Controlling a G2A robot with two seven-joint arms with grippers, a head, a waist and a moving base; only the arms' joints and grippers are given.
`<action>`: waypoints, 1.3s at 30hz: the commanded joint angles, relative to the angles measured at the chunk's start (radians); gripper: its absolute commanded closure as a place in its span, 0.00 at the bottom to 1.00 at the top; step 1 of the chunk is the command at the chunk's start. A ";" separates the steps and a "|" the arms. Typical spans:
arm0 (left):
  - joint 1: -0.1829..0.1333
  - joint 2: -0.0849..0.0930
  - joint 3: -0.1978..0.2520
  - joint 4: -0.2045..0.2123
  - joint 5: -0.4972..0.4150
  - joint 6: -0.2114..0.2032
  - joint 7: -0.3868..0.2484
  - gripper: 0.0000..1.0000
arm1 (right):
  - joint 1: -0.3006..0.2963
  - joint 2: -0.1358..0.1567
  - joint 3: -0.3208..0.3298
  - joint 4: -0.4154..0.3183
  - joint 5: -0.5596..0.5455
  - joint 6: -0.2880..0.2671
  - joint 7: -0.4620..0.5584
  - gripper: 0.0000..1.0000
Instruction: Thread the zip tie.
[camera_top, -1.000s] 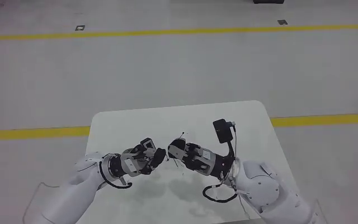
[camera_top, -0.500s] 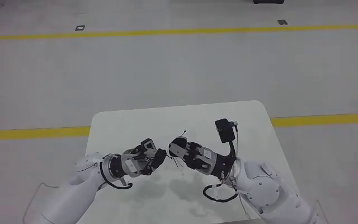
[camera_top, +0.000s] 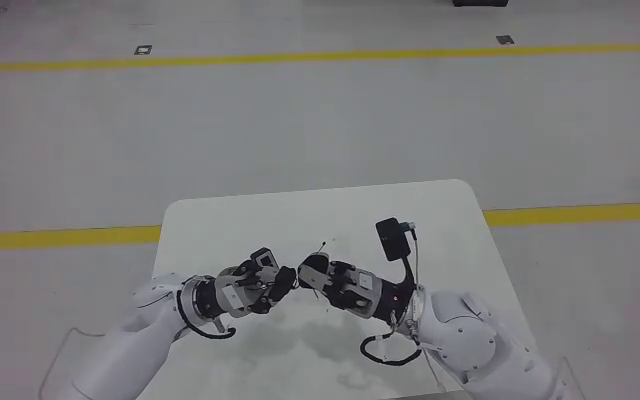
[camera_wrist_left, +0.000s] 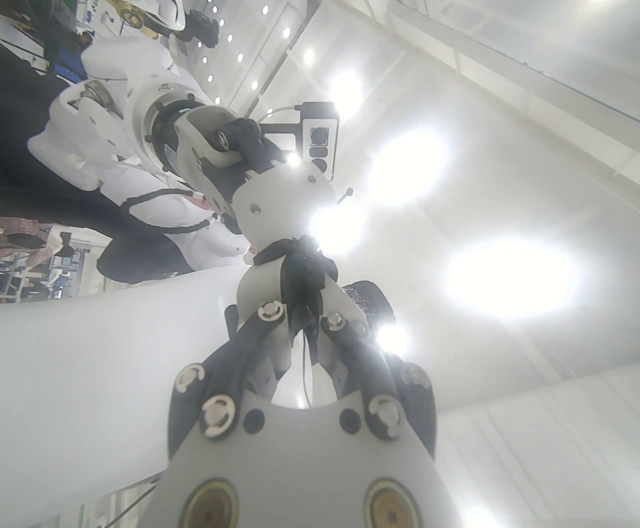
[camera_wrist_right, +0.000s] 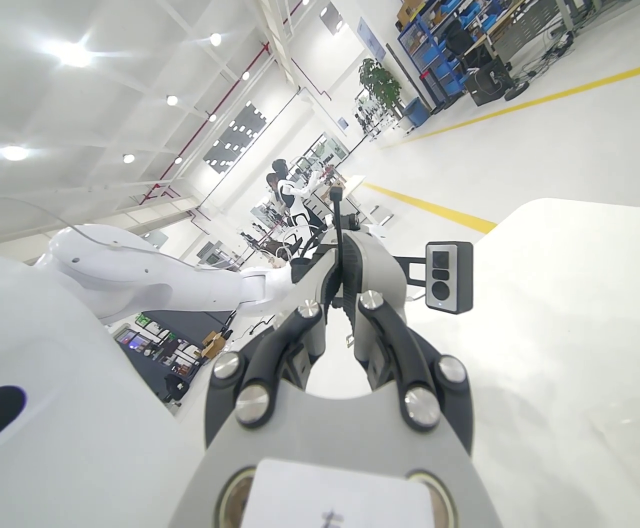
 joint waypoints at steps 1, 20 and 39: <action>0.002 0.000 -0.001 -0.001 0.001 0.000 0.000 1.00 | -0.001 0.001 0.002 -0.004 0.001 0.000 -0.013 1.00; -0.002 0.010 0.017 -0.002 0.015 0.000 0.008 1.00 | 0.003 0.010 -0.012 0.001 -0.011 0.000 -0.054 1.00; 0.006 0.005 0.002 -0.009 0.004 -0.002 0.008 1.00 | 0.005 0.023 -0.025 0.002 -0.003 0.000 -0.018 1.00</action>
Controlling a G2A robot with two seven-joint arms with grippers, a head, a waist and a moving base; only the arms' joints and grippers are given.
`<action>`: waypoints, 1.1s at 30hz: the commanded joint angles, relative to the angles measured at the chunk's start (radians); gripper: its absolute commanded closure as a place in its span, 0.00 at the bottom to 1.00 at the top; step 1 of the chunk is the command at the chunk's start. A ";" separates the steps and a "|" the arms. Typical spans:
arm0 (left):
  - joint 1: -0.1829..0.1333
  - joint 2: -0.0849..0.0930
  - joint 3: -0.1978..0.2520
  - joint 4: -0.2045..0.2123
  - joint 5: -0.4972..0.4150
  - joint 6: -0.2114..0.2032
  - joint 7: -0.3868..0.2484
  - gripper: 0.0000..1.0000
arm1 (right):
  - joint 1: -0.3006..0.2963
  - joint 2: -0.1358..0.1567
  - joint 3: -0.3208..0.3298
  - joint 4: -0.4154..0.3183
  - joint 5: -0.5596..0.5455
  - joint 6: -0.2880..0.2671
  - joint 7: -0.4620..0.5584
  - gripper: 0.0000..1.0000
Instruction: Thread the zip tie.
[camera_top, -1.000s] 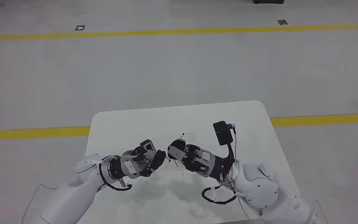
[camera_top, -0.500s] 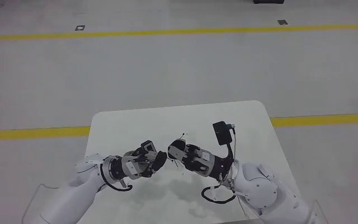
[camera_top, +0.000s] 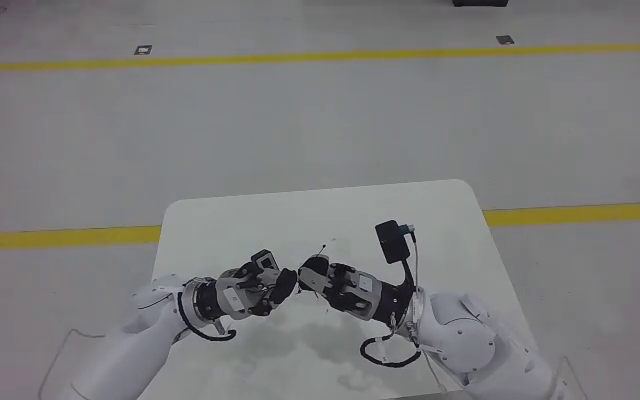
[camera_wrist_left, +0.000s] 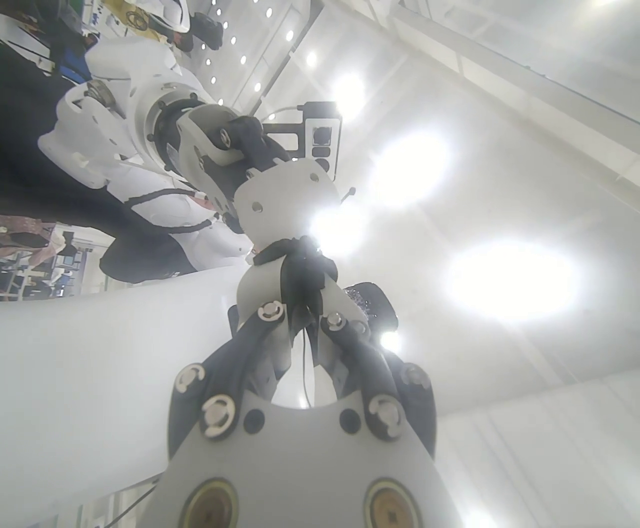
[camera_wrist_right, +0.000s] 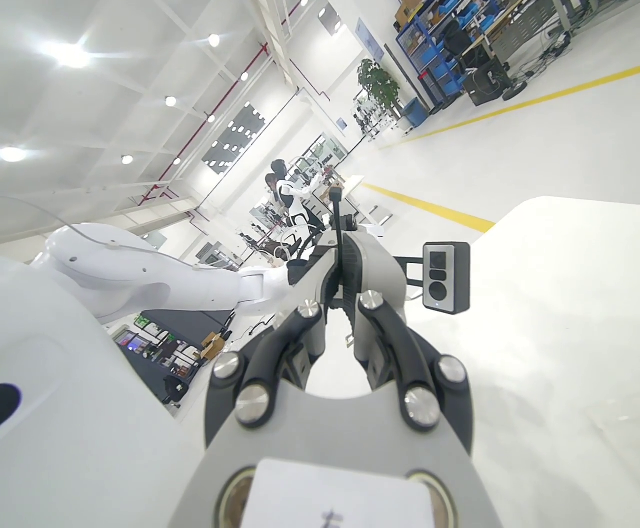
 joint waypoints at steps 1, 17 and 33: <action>0.001 -0.001 -0.002 -0.001 0.001 -0.002 0.001 1.00 | 0.000 0.001 -0.001 -0.001 0.001 0.000 0.000 1.00; 0.016 -0.006 -0.022 -0.005 0.014 -0.012 0.014 1.00 | -0.014 0.012 0.009 -0.015 0.003 0.000 -0.053 1.00; 0.022 -0.011 -0.030 -0.006 0.029 -0.004 0.009 1.00 | -0.012 0.021 0.007 -0.016 0.003 0.000 -0.064 0.58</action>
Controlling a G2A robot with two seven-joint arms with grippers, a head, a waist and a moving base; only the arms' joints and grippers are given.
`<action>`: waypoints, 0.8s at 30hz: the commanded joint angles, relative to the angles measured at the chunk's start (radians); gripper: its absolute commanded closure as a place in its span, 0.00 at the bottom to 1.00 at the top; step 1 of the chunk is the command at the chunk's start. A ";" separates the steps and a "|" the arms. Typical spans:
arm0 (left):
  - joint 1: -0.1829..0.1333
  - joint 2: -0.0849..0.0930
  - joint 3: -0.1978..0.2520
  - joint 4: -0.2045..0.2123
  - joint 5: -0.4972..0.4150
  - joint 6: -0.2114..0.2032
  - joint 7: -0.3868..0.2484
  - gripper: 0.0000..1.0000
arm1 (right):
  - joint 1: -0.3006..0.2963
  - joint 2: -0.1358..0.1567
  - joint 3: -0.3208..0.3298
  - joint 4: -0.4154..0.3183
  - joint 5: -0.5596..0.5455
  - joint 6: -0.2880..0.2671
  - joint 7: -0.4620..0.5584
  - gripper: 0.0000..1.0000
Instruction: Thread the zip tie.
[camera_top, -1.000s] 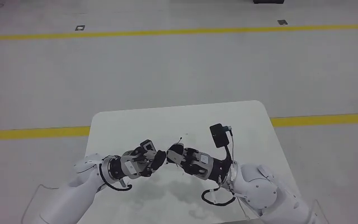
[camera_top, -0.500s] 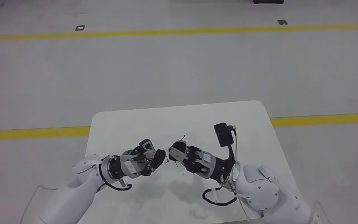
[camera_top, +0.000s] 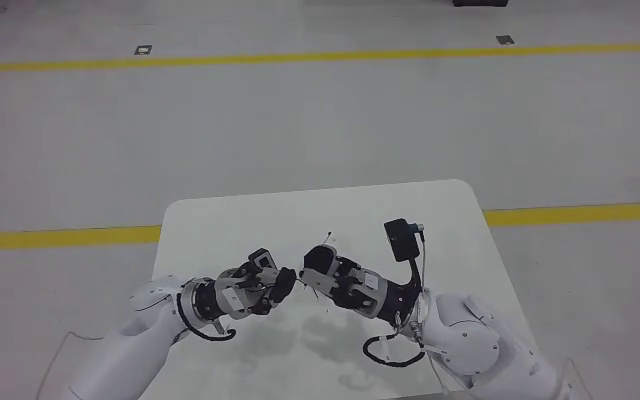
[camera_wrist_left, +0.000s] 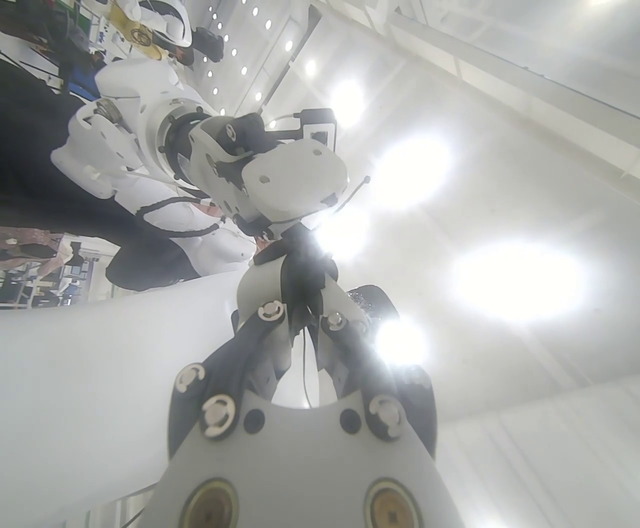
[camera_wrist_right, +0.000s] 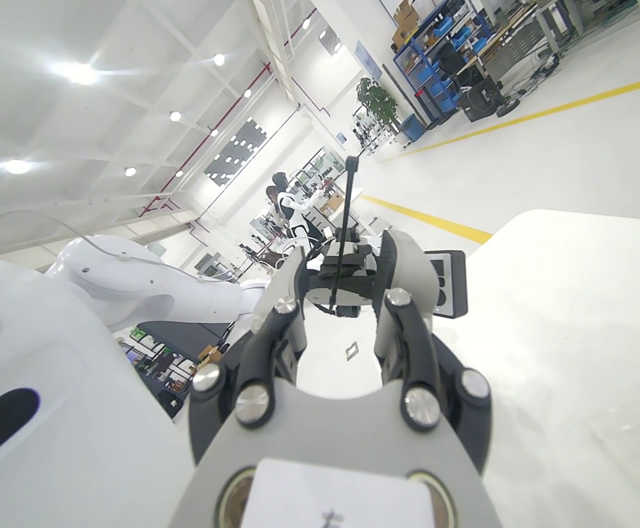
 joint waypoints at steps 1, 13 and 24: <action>0.001 -0.001 -0.001 0.000 0.001 0.000 0.000 1.00 | 0.001 0.001 -0.001 0.000 -0.001 0.000 -0.001 0.56; 0.005 -0.009 -0.032 -0.001 -0.053 -0.050 0.017 1.00 | -0.021 0.014 0.044 -0.009 -0.044 0.000 -0.083 0.00; 0.009 -0.017 -0.047 0.005 -0.113 -0.081 0.036 1.00 | -0.067 0.040 0.068 -0.012 -0.125 0.000 -0.168 0.00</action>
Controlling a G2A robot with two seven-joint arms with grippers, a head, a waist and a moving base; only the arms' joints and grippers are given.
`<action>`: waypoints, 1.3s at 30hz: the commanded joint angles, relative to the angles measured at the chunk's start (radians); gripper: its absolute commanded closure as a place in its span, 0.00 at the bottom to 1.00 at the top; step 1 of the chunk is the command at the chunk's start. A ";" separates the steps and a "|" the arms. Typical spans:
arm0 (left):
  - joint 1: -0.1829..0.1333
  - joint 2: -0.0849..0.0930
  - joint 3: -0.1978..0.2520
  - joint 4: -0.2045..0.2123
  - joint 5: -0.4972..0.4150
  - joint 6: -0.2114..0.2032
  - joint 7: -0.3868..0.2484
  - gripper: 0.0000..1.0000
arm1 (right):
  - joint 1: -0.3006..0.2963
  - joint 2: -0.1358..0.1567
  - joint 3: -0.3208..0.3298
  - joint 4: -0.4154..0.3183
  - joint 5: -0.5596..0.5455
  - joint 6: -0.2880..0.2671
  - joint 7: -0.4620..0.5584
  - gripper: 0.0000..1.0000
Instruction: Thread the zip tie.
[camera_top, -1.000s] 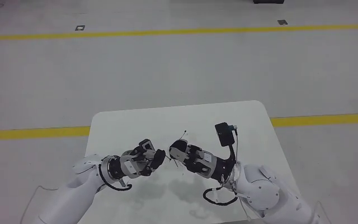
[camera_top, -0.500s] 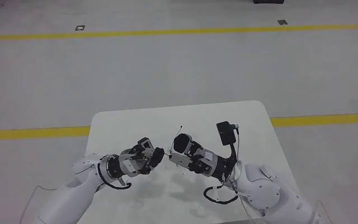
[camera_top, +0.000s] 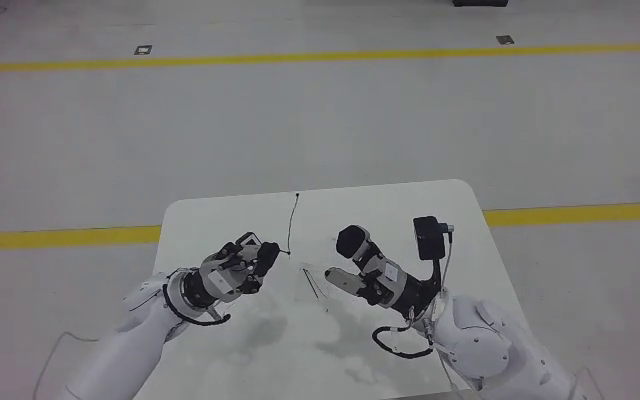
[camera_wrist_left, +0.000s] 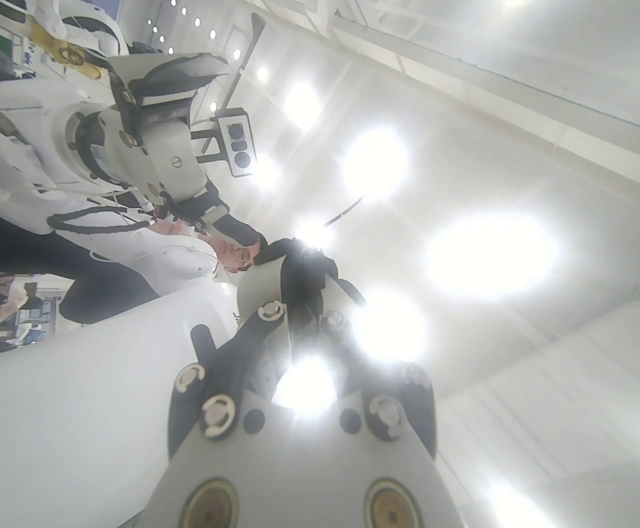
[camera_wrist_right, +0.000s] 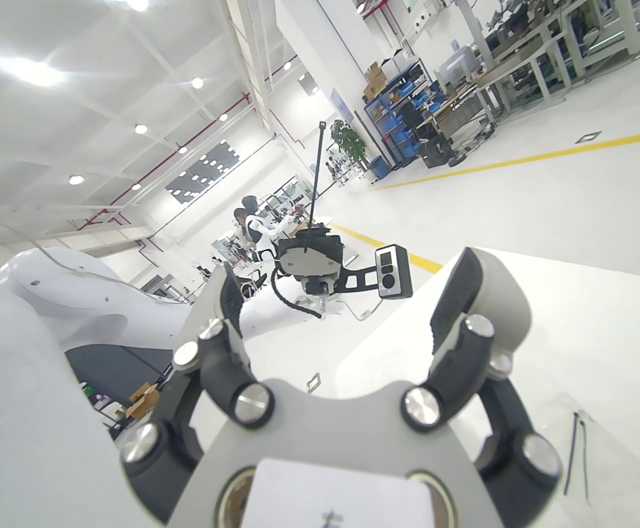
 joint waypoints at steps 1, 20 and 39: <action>0.000 0.000 0.000 0.000 0.000 0.000 0.000 1.00 | 0.000 0.000 0.000 0.000 0.000 0.000 0.001 0.00; 0.036 -0.060 0.041 0.047 -0.128 -0.053 -0.089 1.00 | 0.064 -0.052 -0.058 0.070 0.513 0.000 0.141 0.00; 0.020 -0.151 0.016 0.130 -0.043 -0.131 -0.101 1.00 | -0.032 -0.274 0.102 0.201 0.990 0.000 0.692 0.00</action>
